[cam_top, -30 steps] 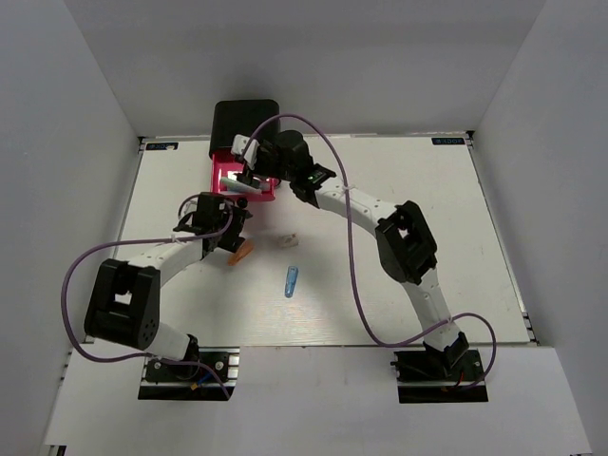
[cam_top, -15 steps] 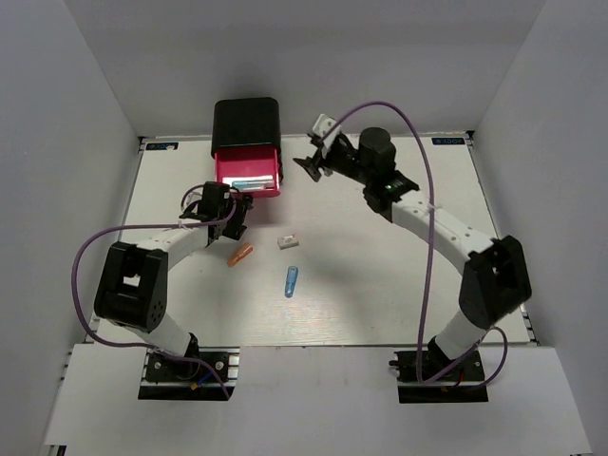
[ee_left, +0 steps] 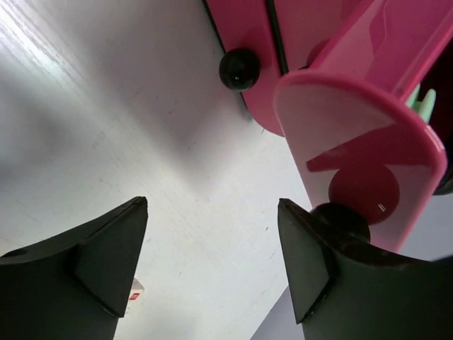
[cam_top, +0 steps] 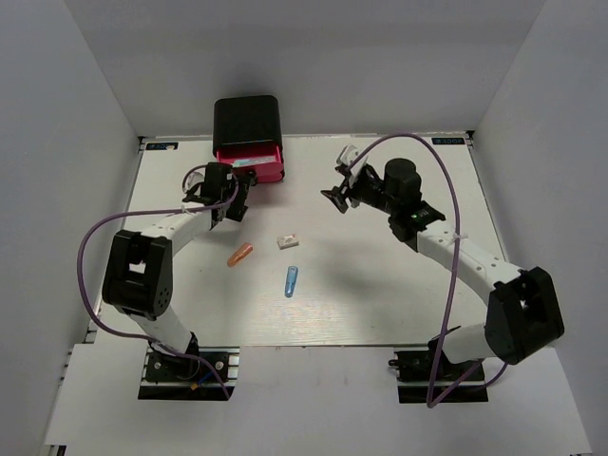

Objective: Sort the stationery into containers
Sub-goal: Close the drawer in the storage box, then open the drawer in the storage box.

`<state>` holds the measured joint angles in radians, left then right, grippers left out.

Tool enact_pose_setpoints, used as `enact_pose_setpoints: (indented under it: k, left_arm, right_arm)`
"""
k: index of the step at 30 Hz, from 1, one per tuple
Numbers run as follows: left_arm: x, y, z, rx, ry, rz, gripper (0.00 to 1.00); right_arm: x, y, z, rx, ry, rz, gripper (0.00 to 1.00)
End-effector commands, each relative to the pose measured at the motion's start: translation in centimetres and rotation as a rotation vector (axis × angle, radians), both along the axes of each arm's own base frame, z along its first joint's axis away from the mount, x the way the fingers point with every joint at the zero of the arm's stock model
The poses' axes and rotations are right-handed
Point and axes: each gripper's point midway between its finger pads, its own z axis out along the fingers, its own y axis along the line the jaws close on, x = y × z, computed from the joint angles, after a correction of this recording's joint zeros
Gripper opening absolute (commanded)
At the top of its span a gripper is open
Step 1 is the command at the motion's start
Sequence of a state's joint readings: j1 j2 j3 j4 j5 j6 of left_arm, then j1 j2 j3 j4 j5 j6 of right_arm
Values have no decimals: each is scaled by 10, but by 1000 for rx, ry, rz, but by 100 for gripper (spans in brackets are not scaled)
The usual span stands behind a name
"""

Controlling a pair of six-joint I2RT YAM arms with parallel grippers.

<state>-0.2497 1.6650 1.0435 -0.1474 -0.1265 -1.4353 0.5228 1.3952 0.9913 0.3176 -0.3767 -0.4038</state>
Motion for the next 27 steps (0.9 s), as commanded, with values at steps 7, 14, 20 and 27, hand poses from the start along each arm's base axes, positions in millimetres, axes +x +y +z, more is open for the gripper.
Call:
enact_pose_setpoints:
  k: [7,14,20,27]
  left_arm:
    - [50,15,30,-16,-57,104,86]
    - [73,25,36,-28,-69,157,86]
    - [78,27,32,-30,-57,159,85]
    - [45,17,15,-35,-68,41,32]
  right_arm:
    - [-8,-18,9,43,9,-26,70]
    - [-15,-29,3,40,18,-39,69]
    - [-18,-34,-3,33,27,-45,69]
    - [-25,-38,-11,26,36,-38,68]
